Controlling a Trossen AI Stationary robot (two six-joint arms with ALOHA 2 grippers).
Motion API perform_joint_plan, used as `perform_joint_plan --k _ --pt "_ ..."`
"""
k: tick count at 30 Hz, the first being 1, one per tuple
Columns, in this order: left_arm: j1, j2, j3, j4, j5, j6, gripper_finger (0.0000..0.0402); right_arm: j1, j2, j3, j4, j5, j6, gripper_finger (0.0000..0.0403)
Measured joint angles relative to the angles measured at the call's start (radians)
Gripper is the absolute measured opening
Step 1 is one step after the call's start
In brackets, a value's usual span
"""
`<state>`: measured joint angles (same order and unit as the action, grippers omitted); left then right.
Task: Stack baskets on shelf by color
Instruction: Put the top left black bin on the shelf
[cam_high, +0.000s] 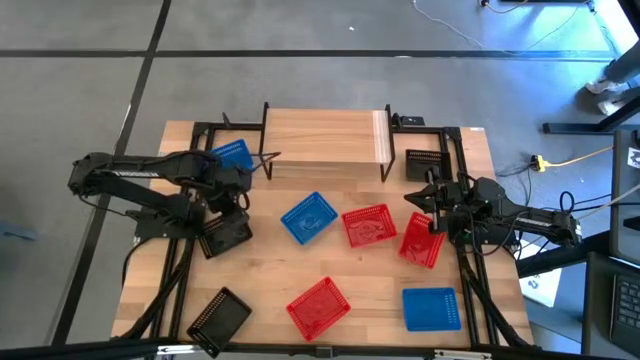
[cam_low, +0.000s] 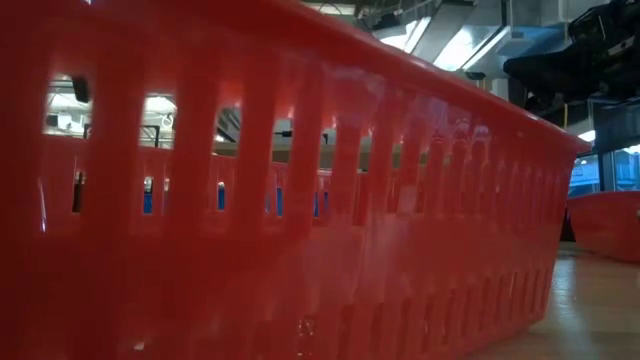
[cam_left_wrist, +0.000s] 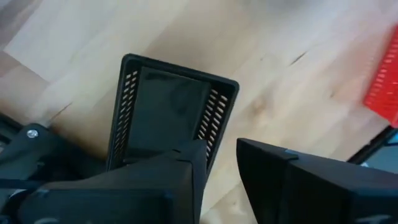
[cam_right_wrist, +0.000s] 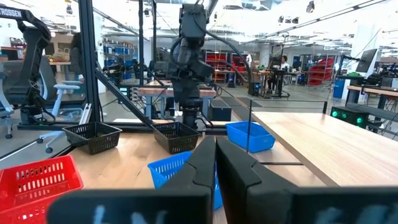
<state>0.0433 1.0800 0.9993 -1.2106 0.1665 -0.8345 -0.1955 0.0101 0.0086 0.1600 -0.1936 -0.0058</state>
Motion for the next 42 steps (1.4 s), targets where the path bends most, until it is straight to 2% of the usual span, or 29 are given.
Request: perform_joint_plan --k 7,21,29,42 --pt "-0.068 0.097 0.000 0.013 0.000 -0.074 0.0084 0.000 0.000 0.000 0.000 0.000 0.000 0.0014" --pt "-0.237 0.287 -0.001 0.126 -0.004 -0.072 0.0084 0.000 0.000 0.000 0.001 -0.003 0.003 0.0014" --pt "-0.274 0.348 -0.001 0.137 -0.037 -0.072 0.0084 0.000 0.000 0.000 0.003 -0.165 0.004 0.0014" --pt "-0.302 0.438 -0.001 0.175 -0.108 -0.073 0.0084 0.000 0.000 0.000 -0.003 -0.197 0.032 0.0014"
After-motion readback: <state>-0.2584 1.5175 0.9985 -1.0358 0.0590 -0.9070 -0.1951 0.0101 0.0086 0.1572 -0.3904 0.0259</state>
